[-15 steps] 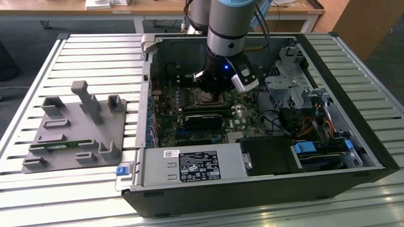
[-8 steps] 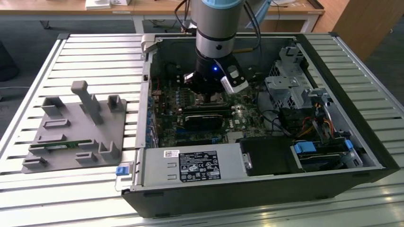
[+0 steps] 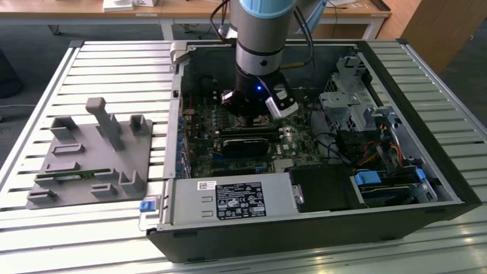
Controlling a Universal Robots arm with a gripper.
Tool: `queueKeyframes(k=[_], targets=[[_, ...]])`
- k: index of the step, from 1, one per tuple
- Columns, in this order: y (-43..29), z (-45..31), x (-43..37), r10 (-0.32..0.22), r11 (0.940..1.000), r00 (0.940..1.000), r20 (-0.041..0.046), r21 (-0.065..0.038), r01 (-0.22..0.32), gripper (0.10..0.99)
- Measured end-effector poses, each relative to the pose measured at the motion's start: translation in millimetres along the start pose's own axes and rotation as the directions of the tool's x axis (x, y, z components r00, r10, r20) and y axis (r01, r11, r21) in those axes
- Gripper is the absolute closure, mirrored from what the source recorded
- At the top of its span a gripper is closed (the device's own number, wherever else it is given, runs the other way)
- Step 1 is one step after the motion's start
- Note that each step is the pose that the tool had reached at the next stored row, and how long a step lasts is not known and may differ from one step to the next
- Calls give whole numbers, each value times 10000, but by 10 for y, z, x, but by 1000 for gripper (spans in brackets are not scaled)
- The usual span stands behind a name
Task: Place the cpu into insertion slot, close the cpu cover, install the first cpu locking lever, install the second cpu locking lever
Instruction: 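Install the second cpu locking lever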
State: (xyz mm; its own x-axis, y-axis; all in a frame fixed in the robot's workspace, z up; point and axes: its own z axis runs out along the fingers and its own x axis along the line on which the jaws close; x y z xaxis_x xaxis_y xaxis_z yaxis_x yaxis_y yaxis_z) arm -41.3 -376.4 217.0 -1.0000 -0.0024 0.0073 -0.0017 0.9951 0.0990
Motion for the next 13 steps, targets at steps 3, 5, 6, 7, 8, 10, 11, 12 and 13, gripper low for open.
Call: queueKeyframes(k=[3,5,6,7,8,10,11,12,13], targets=[[-28,-3,19,1,10000,10000,0,-72,-1,980],[-38,-4,47,-1,9999,10000,0,-128,1,980],[-43,-4,66,-1,9999,10000,-1,-149,1,980],[-47,-3,85,-2,9999,10000,-1,-166,2,980],[-50,-1,102,-3,9998,10000,-1,-182,3,980],[-56,3,142,-2,9998,10000,-1,-206,2,980],[-58,5,163,-2,9998,10000,0,-217,2,980],[-59,11,178,-1,9997,10000,0,-227,1,980],[-59,20,185,-1,9997,10000,2,-234,1,980]])
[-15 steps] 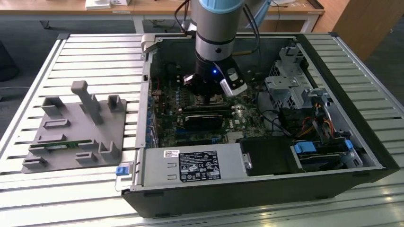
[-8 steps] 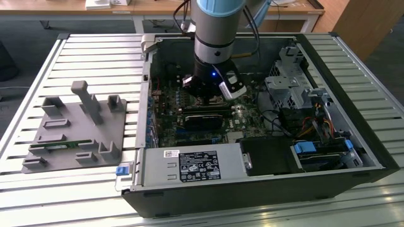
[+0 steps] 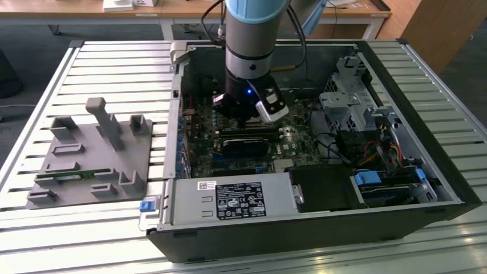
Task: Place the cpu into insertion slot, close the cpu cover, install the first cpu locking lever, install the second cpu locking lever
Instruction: 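Install the second cpu locking lever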
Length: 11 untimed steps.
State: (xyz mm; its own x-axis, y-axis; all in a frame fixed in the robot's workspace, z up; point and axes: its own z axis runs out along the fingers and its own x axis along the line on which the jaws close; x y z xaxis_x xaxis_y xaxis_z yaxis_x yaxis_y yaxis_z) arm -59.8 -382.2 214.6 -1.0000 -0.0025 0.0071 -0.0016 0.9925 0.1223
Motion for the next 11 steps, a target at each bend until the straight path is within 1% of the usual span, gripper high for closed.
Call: queueKeyframes(k=[4,9,11], targets=[[-7,49,4,-3,10000,10000,-2,-14,3,980],[-24,61,10,114,9999,9999,12,-58,-114,980],[-42,65,12,137,9999,9999,14,-84,-137,980]])
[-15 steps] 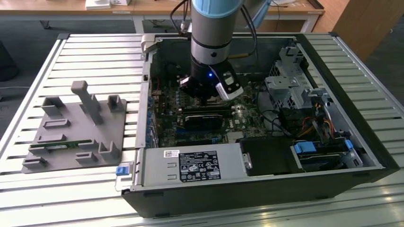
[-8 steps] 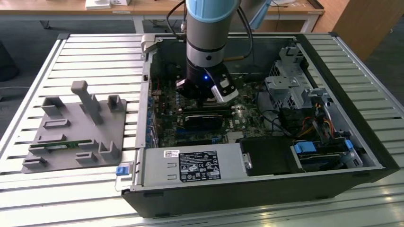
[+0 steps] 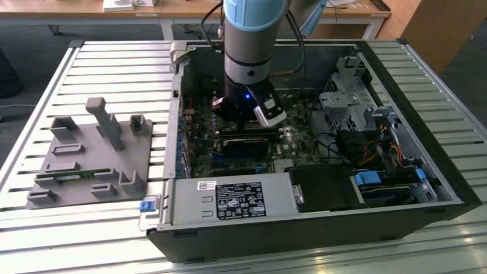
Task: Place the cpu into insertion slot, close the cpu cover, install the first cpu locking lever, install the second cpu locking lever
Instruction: 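Install the second cpu locking lever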
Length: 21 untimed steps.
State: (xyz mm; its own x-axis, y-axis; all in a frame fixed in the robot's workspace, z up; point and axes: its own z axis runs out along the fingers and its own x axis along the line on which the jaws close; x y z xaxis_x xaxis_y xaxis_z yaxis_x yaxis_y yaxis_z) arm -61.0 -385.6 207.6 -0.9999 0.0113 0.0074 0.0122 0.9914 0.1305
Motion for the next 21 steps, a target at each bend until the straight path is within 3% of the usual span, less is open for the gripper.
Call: queueKeyframes(k=[3,6,21], targets=[[-28,-3,12,11,9999,10000,1,-124,-11,980],[-51,-5,39,12,9995,10000,-2,-310,-13,980],[-84,55,51,13,9980,10000,-6,-626,-13,980]])
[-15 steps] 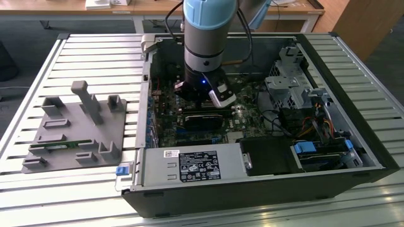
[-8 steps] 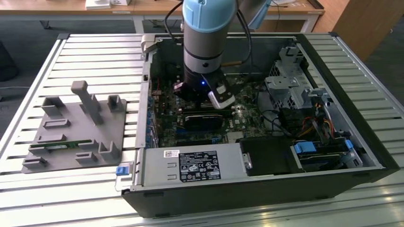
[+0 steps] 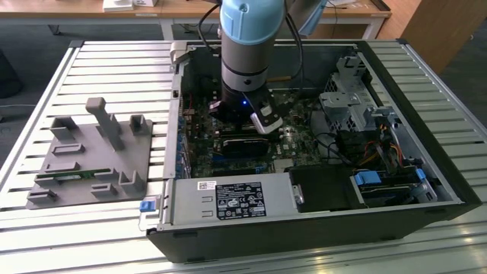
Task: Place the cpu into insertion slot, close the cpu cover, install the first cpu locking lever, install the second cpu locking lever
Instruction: 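Install the second cpu locking lever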
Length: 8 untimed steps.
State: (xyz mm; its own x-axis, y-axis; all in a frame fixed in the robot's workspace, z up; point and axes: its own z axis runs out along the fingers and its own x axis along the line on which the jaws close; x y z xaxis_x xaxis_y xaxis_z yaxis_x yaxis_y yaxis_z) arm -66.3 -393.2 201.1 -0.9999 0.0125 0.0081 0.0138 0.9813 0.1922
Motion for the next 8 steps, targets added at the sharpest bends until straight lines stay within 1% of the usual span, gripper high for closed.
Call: queueKeyframes(k=[4,8], targets=[[-34,-7,3,0,10000,10000,-1,-85,0,980],[-63,-12,9,-1,9997,10000,-3,-244,1,980]])
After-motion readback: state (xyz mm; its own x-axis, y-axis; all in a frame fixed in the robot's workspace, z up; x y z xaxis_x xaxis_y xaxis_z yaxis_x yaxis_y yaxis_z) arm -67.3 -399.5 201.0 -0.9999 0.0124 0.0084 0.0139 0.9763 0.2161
